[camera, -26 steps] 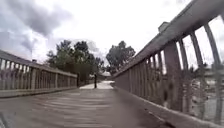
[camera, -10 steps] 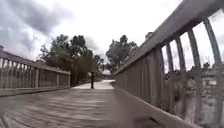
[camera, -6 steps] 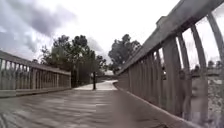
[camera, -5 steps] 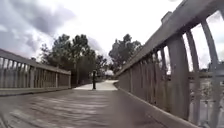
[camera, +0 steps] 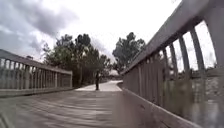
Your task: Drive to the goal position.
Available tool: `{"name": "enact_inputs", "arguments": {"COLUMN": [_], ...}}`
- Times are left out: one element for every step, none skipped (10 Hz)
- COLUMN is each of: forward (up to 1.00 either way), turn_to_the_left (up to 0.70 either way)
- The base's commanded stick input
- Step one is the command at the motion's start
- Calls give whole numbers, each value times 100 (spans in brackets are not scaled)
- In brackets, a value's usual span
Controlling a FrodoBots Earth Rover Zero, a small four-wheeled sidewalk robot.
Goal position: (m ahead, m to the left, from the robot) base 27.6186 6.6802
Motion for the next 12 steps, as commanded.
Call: {"name": "enact_inputs", "arguments": {"forward": [85,85,85,85,85,85,85,85,85,85,85,85], "turn_to_the_left": [19,31,17,0,0,0,0,0,0,0,0,0]}}
